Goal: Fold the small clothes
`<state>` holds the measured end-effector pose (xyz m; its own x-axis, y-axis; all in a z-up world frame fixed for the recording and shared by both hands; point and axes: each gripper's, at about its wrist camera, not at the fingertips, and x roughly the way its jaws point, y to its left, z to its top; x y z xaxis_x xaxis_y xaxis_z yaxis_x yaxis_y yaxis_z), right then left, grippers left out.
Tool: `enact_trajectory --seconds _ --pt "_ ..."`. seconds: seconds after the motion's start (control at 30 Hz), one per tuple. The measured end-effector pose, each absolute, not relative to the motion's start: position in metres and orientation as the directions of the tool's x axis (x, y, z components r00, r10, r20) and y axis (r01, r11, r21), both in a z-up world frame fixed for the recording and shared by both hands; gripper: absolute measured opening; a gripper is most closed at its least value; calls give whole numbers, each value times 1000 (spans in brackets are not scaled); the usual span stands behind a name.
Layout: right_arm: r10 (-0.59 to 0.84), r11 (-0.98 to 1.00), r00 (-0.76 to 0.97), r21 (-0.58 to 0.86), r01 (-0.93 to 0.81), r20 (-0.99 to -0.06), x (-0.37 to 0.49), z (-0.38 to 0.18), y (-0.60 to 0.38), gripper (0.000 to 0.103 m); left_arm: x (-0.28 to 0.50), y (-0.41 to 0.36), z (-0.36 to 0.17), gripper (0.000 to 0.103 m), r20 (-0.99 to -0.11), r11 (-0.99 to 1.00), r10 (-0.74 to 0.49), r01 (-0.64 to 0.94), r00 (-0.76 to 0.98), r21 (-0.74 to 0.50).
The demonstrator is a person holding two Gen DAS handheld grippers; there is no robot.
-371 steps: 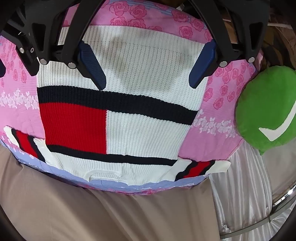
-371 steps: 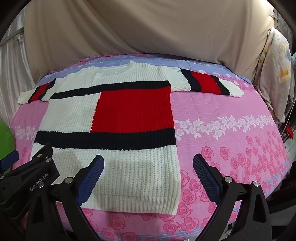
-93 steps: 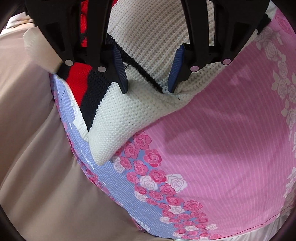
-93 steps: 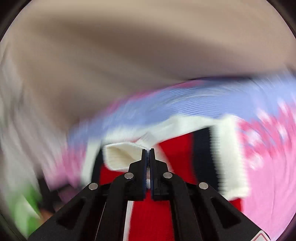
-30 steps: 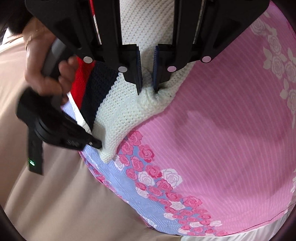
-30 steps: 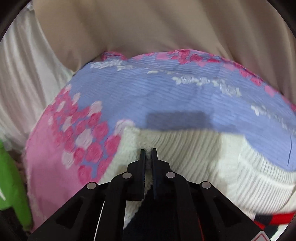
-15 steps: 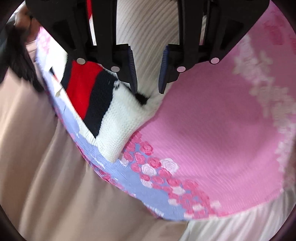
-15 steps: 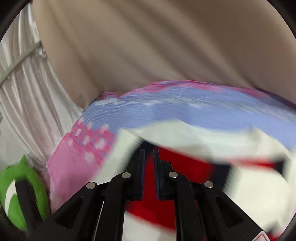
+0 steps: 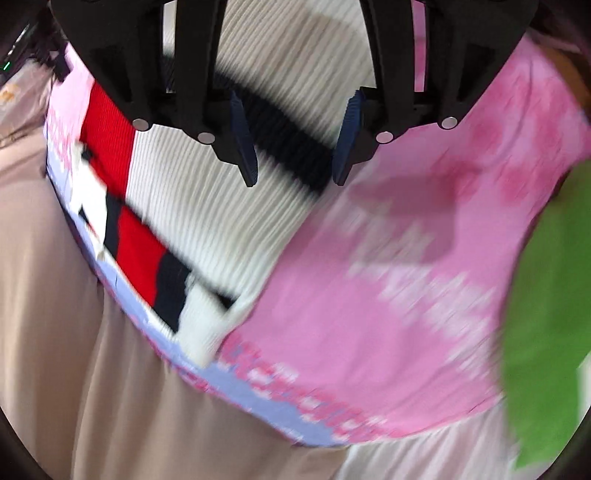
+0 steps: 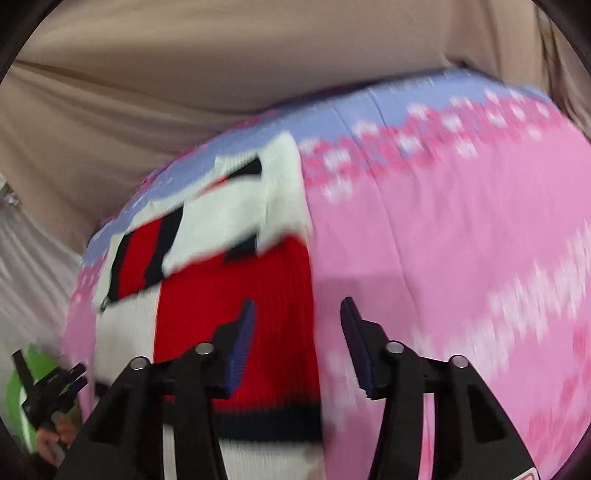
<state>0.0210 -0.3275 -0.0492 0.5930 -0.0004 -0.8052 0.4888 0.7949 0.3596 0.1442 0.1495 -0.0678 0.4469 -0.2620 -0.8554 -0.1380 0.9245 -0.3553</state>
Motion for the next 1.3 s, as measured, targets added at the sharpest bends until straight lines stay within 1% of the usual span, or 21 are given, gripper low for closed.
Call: enact_trajectory --seconds 0.03,0.17,0.23,0.3,0.33,0.4,0.47,0.5,0.57,0.6,0.63,0.67,0.7,0.73,0.8,0.93,1.03,1.1,1.2,1.27,1.3 --pt "31 791 574 371 486 -818 -3 -55 -322 49 131 158 -70 46 -862 926 -262 -140 433 -352" --pt "120 800 475 368 474 -872 -86 -85 -281 49 68 176 -81 53 -895 937 -256 -136 365 -323" --pt "186 797 440 397 456 -879 -111 -100 -257 49 41 177 -90 61 -899 922 -282 -164 335 -351" --pt "232 791 420 421 444 -878 -122 -113 -239 50 27 174 -93 66 -886 906 -298 -186 356 -379" --pt "205 801 445 411 435 -872 -123 -111 -234 53 24 170 -93 70 -880 908 -286 -186 380 -376" --pt "223 802 460 430 415 -859 -114 -113 -231 56 24 162 -92 73 -877 912 -271 -185 398 -366" --pt "239 787 483 459 412 -843 -100 -116 -233 56 28 156 -91 73 -872 908 -285 -180 399 -379" --pt "249 775 496 478 412 -832 -94 -118 -235 56 31 154 -91 72 -869 906 -299 -170 394 -388" --pt "256 758 518 502 416 -816 -84 -120 -237 55 39 150 -92 60 -875 912 -296 -158 382 -378" --pt "257 753 524 508 417 -812 -79 -121 -238 48 42 150 -92 45 -878 915 -292 -156 379 -372" --pt "256 751 524 508 421 -812 -76 -122 -239 42 47 150 -93 22 -883 915 -294 -160 367 -371" --pt "256 748 521 508 427 -815 -73 -122 -239 22 52 151 -95 10 -880 901 -327 -168 344 -400" --pt "263 739 512 512 437 -818 -70 -124 -241 9 55 155 -93 7 -879 887 -345 -193 329 -420" --pt "269 726 518 524 446 -812 -69 -124 -243 8 56 159 -90 6 -876 877 -350 -212 332 -431" --pt "230 722 565 528 447 -792 -76 -107 -250 7 53 166 -75 6 -869 876 -348 -209 353 -435" --pt "176 723 615 525 450 -769 -107 -70 -270 6 30 170 -48 6 -855 882 -387 -131 346 -452" --pt "159 765 586 474 435 -795 -134 -48 -273 6 -3 165 -37 6 -874 908 -389 -38 293 -417" --pt "163 792 523 427 436 -837 -153 -43 -272 6 -32 165 -37 6 -898 923 -380 21 222 -385" --pt "232 830 302 350 433 -924 -199 -56 -265 6 -81 172 -37 6 -927 928 -365 109 90 -355" --pt "267 857 174 316 407 -948 -226 -61 -257 6 -104 181 -29 6 -931 928 -362 111 34 -357" --pt "285 868 124 311 387 -950 -237 -58 -251 6 -108 181 -20 6 -928 924 -372 110 37 -366"
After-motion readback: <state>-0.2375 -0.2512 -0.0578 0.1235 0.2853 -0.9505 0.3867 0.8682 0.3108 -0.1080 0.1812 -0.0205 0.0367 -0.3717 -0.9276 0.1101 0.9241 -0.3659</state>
